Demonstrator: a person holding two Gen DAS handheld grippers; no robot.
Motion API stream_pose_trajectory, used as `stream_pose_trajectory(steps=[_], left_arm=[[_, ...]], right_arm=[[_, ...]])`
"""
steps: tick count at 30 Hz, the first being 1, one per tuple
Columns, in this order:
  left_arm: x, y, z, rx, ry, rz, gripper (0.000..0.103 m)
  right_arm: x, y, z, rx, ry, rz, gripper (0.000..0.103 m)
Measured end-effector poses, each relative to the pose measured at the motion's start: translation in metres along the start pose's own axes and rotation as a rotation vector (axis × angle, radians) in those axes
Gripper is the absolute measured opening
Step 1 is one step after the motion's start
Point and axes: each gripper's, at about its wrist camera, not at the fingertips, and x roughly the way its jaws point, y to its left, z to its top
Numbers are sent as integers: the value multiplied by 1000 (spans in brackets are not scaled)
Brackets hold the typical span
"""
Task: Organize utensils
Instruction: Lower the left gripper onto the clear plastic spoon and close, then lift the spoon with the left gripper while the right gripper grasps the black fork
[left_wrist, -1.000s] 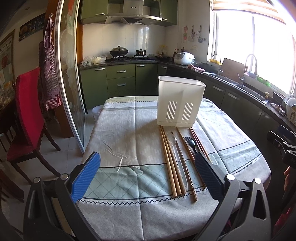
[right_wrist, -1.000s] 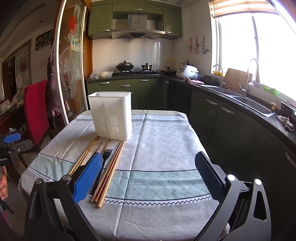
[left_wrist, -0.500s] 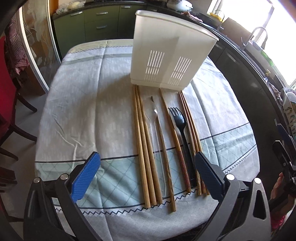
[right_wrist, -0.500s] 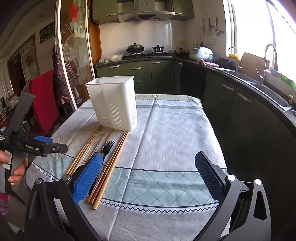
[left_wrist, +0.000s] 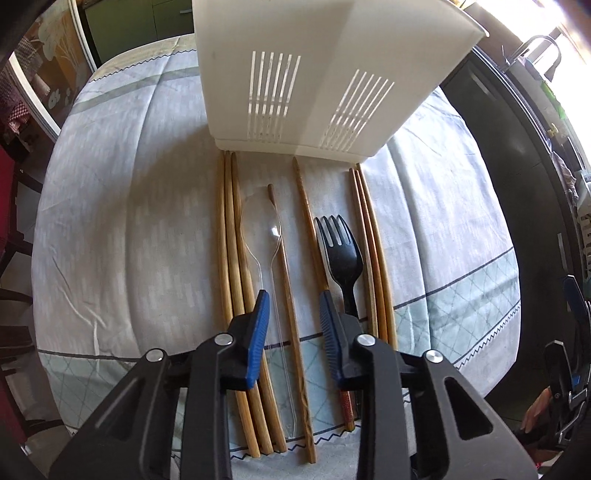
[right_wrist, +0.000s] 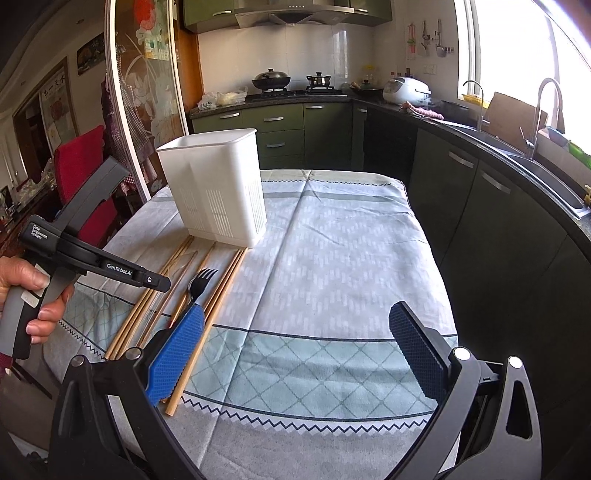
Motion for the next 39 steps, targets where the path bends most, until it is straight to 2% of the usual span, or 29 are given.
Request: stream_pose_trajectory(steps=[6,16,20,25,32,36,39], left_arm=[[11,6,15,-15,8,54,18],[32,0,30,-1,26,96,9],[39,-2,34,15,8,116,9],[44,-19,26,70,-57,203,9],[47,-5,28,-12,-71,141,10],[43,-5,26,27,-107,180,9],[41,-2,23,1,-112,150,8]], right_arm=[[1,1,0,-6,-4,8,99],[5,5,2,-24,6,-1,99],[6,6,3,-34,12,-18,99],[8,13,4,-53,18,-29,99],[8,21,5,-78,27,-33,99],[8,20,6,-79,30,-33,99],[6,22,6,-84,34,-30,99]])
